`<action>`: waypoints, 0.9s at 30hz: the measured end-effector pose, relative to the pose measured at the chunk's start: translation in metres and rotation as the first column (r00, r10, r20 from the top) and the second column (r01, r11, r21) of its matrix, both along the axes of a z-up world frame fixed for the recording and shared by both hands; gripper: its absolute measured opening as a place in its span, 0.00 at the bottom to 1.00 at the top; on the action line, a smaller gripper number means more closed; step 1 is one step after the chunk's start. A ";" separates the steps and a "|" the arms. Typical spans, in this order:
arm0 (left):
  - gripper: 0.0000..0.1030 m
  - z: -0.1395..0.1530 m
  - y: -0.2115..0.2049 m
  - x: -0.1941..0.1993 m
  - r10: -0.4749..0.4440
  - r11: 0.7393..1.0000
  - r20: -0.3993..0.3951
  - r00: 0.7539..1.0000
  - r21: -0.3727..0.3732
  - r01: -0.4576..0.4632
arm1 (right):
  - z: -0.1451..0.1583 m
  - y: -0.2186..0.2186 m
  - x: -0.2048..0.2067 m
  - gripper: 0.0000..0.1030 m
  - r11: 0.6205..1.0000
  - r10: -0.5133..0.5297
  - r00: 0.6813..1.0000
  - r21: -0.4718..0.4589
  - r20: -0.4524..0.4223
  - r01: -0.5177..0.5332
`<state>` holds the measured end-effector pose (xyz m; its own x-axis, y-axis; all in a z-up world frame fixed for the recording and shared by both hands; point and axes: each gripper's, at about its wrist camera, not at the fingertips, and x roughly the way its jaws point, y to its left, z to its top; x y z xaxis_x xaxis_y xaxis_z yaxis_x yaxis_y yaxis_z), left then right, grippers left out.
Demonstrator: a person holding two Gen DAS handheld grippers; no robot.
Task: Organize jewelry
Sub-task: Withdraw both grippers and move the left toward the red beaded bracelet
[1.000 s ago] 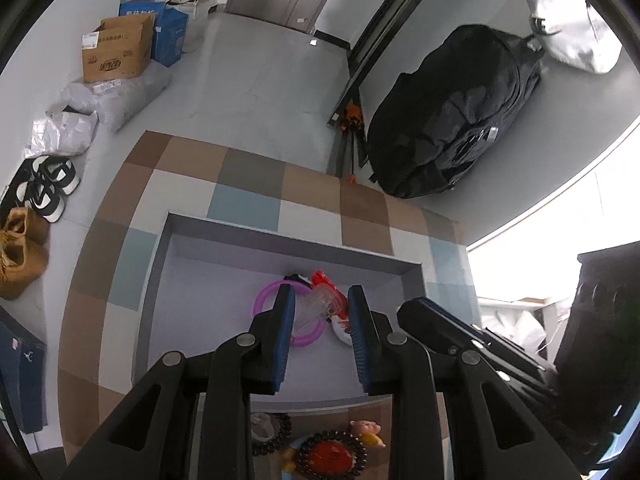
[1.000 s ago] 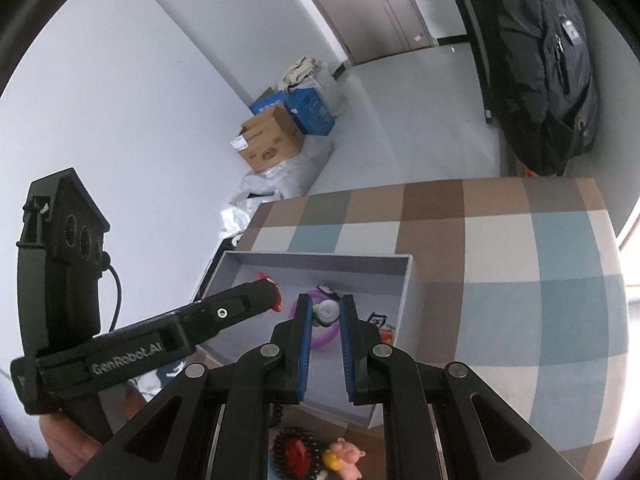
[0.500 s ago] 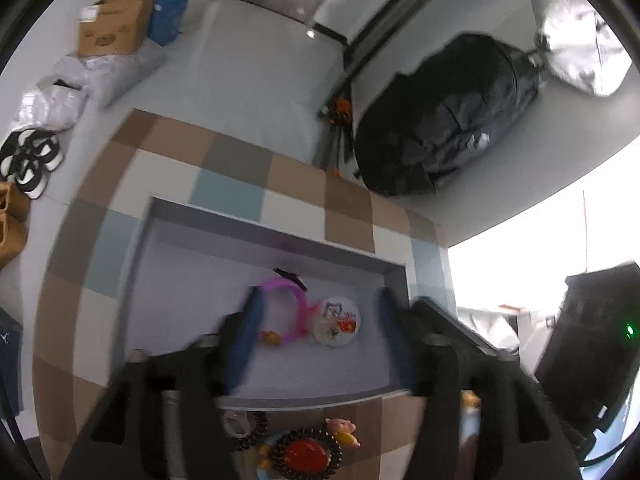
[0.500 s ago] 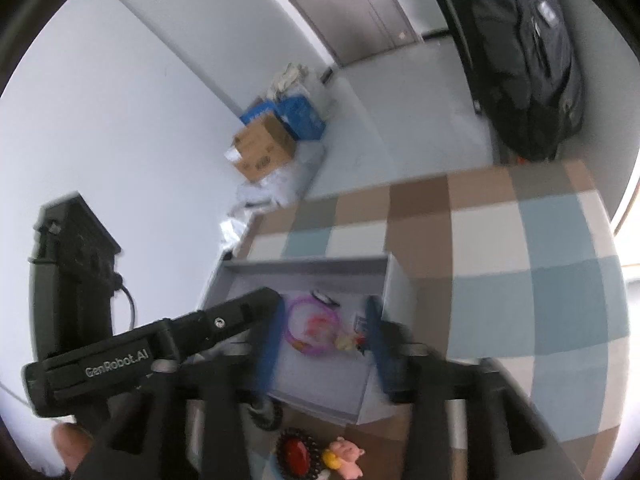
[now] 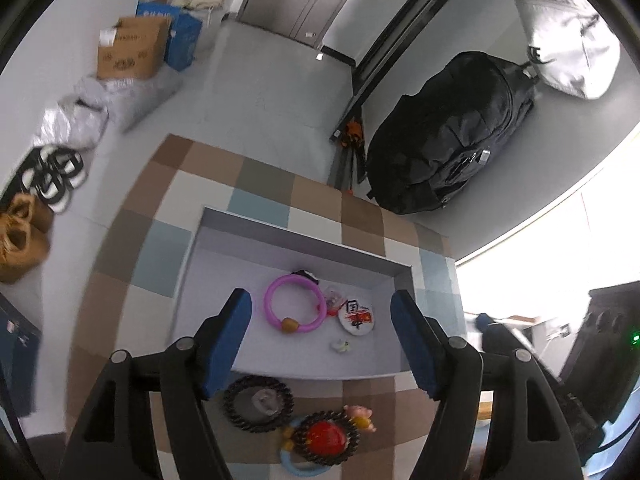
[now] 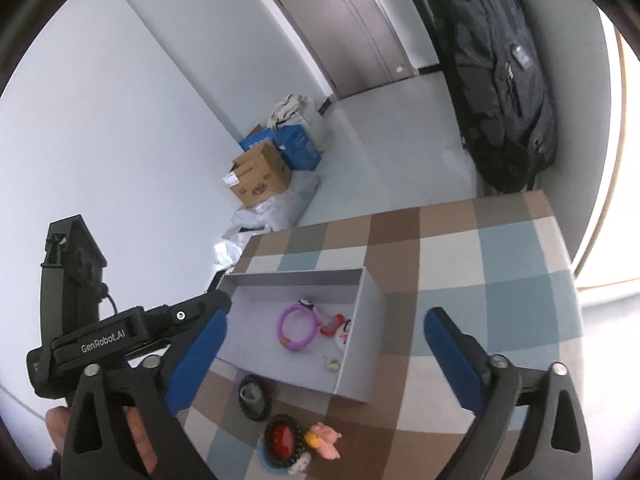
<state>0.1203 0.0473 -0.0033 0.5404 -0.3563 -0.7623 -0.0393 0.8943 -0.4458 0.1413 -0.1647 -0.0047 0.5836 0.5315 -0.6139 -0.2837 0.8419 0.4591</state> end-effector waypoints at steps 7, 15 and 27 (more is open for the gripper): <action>0.66 0.000 0.001 -0.023 -0.027 1.000 0.005 1.000 -0.009 0.027 | 0.001 -0.010 -0.019 1.00 1.000 -0.016 1.000 -0.020 -0.005 0.016; 0.66 -0.003 -0.007 -0.049 -0.077 0.997 -0.004 0.997 -0.017 0.077 | -0.005 -0.015 -0.041 1.00 0.998 -0.016 1.000 -0.061 -0.021 0.015; 0.66 -0.038 -0.048 -0.072 -0.212 0.973 -0.094 0.973 0.070 0.219 | -0.009 -0.022 -0.053 1.00 0.997 -0.046 0.998 -0.064 -0.041 0.044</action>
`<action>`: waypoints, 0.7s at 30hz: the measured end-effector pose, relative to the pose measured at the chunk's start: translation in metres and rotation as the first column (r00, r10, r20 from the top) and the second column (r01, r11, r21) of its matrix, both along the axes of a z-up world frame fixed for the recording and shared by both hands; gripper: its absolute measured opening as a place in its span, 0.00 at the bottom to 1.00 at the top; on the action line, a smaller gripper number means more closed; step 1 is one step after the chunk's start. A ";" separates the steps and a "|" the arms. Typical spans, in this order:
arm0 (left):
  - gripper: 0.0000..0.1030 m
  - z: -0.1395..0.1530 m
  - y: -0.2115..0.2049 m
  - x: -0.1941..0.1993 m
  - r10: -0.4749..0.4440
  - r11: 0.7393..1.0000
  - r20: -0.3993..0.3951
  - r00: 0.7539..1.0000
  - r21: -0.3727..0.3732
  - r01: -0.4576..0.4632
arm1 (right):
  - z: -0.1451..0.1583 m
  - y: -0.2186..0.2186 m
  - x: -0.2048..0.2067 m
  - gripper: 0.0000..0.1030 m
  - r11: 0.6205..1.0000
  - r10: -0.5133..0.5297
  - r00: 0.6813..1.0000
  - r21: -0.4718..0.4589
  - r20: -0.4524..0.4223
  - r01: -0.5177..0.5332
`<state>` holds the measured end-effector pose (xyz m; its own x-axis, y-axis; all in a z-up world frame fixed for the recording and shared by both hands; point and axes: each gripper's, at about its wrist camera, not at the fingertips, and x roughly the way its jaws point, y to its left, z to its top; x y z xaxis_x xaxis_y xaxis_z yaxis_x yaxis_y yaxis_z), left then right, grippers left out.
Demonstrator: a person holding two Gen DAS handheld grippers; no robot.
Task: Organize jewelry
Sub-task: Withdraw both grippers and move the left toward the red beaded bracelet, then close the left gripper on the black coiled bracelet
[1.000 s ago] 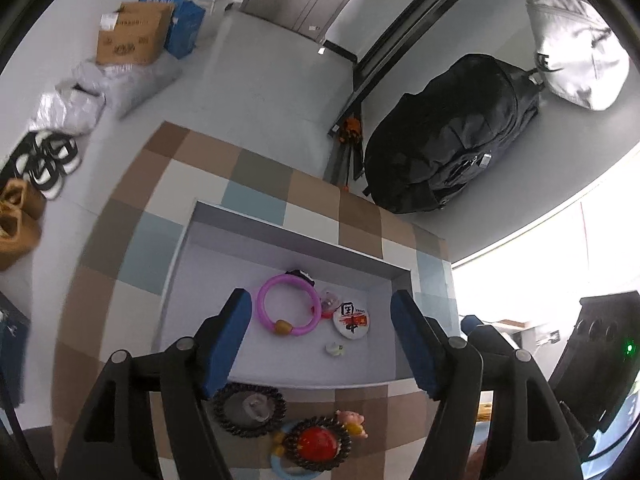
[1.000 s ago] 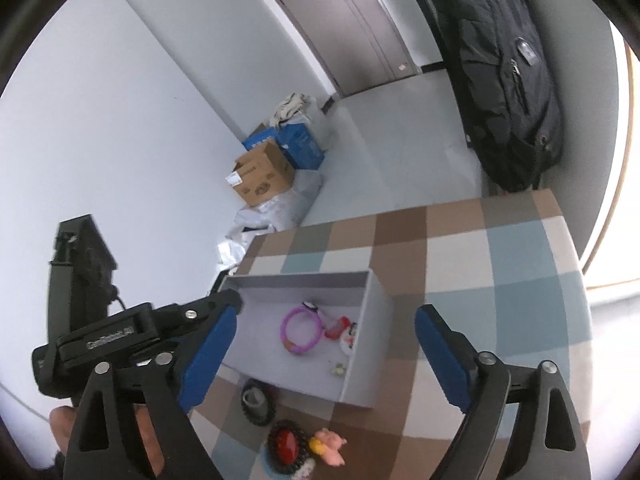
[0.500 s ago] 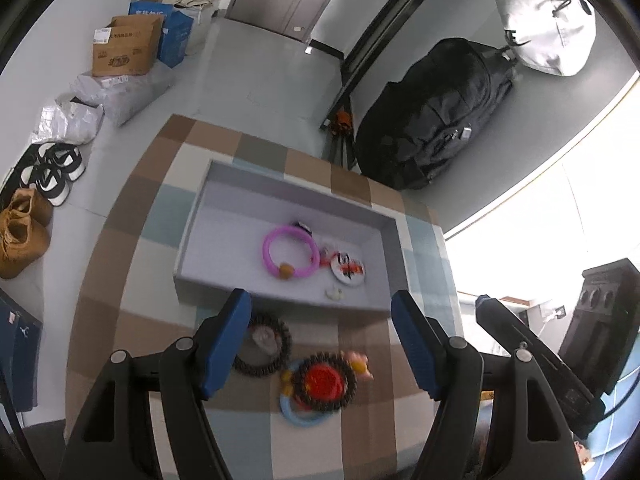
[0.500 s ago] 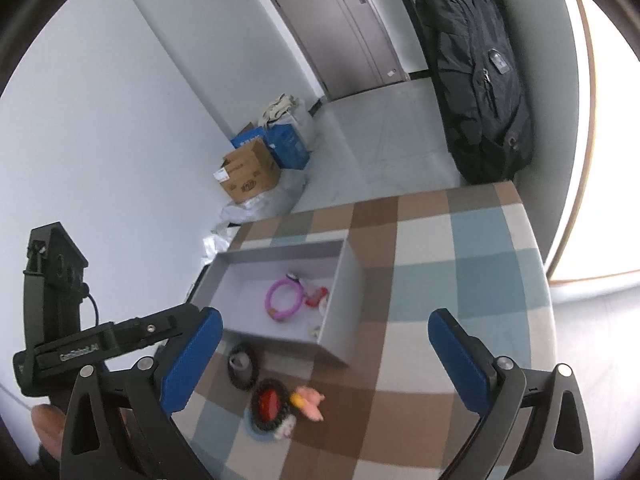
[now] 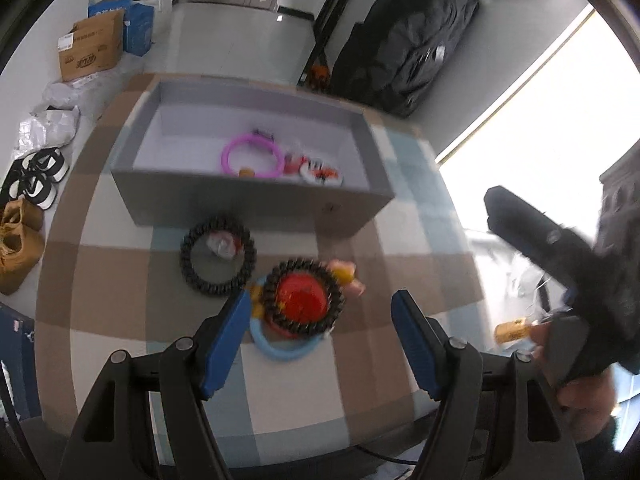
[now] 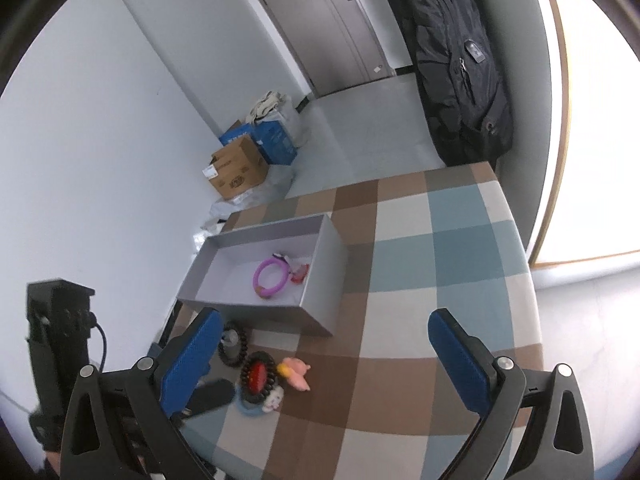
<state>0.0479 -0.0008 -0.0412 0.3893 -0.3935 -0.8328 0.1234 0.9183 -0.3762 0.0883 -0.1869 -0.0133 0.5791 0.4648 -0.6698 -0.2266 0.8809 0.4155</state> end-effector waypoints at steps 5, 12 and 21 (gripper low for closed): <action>0.66 -0.009 -0.003 0.001 -0.005 1.000 -0.019 1.000 0.017 0.005 | 0.001 0.000 -0.004 1.00 1.000 0.006 1.000 -0.004 0.004 -0.006; 0.66 -0.010 -0.016 0.004 -0.035 0.993 0.007 0.999 0.112 0.034 | 0.003 0.002 -0.008 1.00 1.000 0.017 1.000 -0.017 0.013 -0.017; 0.47 -0.012 -0.027 0.003 -0.079 0.981 0.041 0.996 0.180 0.070 | 0.004 -0.001 -0.009 1.00 1.000 0.017 1.000 -0.012 0.015 -0.017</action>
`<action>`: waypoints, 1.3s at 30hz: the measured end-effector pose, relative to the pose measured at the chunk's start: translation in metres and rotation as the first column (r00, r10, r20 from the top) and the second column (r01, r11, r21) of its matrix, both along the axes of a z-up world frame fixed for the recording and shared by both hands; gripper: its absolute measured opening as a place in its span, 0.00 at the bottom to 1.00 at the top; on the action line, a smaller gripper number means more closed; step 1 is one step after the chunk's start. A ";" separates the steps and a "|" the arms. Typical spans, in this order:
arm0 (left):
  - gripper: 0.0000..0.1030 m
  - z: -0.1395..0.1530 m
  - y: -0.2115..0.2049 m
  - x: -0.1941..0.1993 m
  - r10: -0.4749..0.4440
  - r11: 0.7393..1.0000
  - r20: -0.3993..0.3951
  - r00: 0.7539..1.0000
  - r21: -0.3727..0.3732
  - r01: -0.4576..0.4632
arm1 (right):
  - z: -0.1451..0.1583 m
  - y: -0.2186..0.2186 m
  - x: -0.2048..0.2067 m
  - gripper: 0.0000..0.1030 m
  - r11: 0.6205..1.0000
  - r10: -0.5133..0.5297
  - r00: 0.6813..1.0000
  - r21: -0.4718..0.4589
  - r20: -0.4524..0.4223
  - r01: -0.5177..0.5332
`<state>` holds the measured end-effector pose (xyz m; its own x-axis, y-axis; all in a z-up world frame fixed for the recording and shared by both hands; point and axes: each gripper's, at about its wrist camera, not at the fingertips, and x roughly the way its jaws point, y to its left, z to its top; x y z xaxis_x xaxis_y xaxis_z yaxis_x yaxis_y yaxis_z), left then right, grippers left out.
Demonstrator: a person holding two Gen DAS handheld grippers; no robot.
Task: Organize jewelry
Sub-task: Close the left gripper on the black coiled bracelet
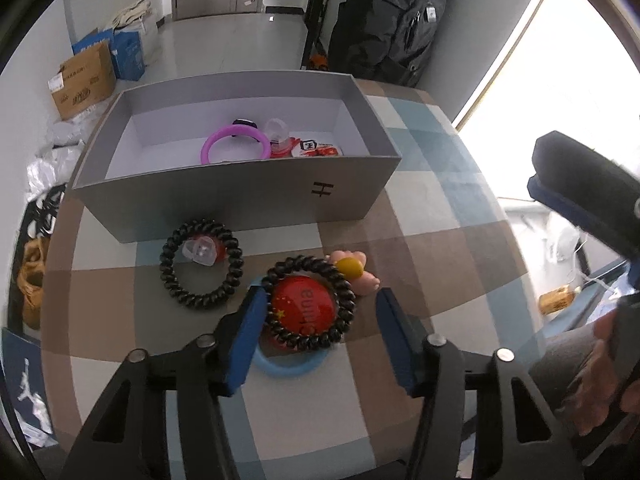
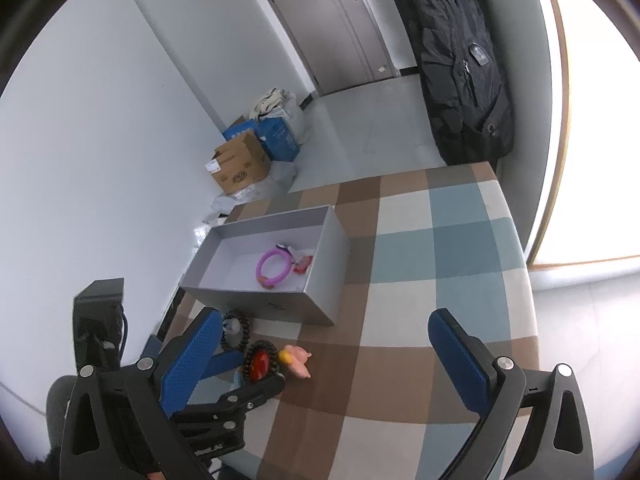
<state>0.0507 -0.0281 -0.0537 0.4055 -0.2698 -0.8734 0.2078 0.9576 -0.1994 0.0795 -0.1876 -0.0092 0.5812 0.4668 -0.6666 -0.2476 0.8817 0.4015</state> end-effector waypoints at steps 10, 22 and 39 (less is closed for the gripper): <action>0.13 -0.002 0.004 0.002 0.005 1.000 -0.007 1.000 -0.020 -0.005 | 0.001 0.002 -0.001 1.00 1.000 0.010 1.000 -0.012 0.007 -0.010; 0.05 0.005 0.019 0.001 0.023 0.990 -0.010 1.000 -0.136 -0.024 | -0.002 0.004 -0.002 1.00 1.000 0.010 1.000 -0.019 0.001 -0.010; 0.05 0.011 0.082 0.006 0.179 0.937 -0.085 0.980 -0.287 -0.196 | -0.008 0.019 0.000 1.00 0.998 0.046 0.999 -0.038 -0.018 -0.047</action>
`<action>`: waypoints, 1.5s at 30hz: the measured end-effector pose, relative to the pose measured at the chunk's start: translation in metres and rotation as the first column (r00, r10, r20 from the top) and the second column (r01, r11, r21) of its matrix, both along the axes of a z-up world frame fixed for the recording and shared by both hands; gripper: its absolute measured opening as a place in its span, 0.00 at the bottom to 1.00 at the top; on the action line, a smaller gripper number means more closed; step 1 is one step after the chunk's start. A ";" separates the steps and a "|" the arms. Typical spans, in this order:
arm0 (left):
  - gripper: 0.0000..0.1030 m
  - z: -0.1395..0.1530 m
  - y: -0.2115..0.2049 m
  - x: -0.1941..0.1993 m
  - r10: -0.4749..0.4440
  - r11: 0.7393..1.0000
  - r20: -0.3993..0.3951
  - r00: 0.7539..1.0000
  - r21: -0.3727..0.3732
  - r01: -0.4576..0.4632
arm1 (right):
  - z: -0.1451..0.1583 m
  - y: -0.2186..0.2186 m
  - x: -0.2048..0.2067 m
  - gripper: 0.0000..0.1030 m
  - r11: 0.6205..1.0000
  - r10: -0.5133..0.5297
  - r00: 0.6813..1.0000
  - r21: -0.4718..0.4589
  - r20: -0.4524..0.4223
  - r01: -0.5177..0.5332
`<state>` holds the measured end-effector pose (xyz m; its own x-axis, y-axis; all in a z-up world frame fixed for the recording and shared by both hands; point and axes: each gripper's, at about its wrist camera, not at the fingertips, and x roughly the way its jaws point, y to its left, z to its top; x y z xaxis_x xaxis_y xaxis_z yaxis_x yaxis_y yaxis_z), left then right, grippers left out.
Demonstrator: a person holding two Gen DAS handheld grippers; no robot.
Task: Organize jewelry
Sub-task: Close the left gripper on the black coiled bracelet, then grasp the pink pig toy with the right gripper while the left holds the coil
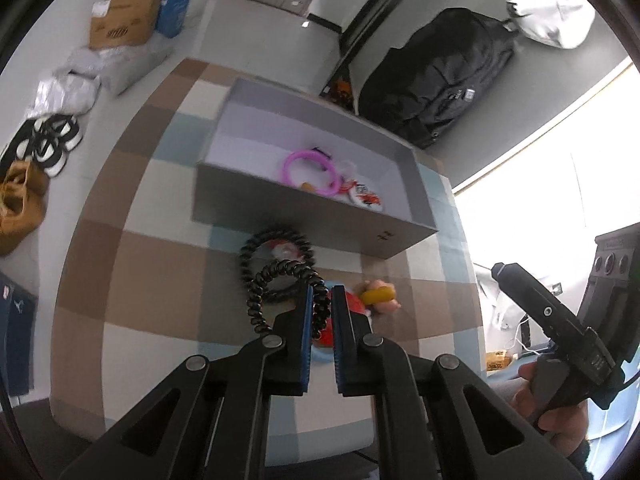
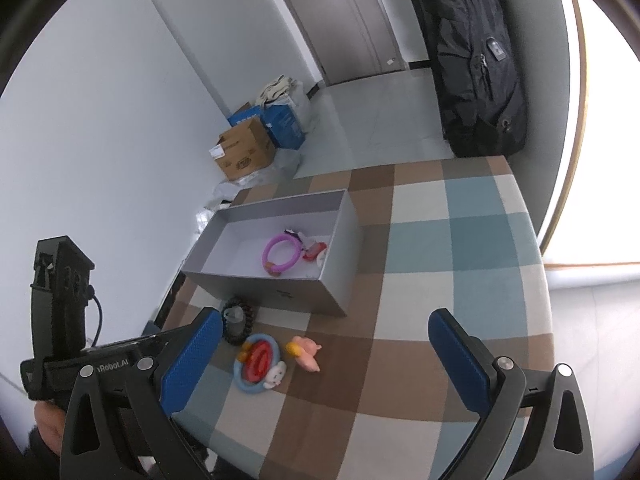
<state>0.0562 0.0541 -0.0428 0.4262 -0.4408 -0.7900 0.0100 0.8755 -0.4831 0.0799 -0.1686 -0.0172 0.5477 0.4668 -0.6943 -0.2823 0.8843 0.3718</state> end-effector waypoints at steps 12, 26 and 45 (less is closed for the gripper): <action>0.05 0.007 0.011 0.001 0.008 0.990 -0.001 1.000 -0.138 -0.008 | -0.006 0.015 0.003 1.00 0.999 0.031 0.999 -0.015 -0.015 -0.031; 0.05 0.040 0.016 0.002 0.021 0.976 0.099 0.995 -0.216 0.001 | -0.035 0.032 -0.004 0.82 0.985 0.133 0.986 -0.095 -0.105 -0.143; 0.05 0.040 0.017 -0.001 0.011 0.987 0.114 0.993 -0.163 0.007 | -0.065 0.049 0.018 0.27 0.990 0.111 0.973 -0.065 -0.200 -0.126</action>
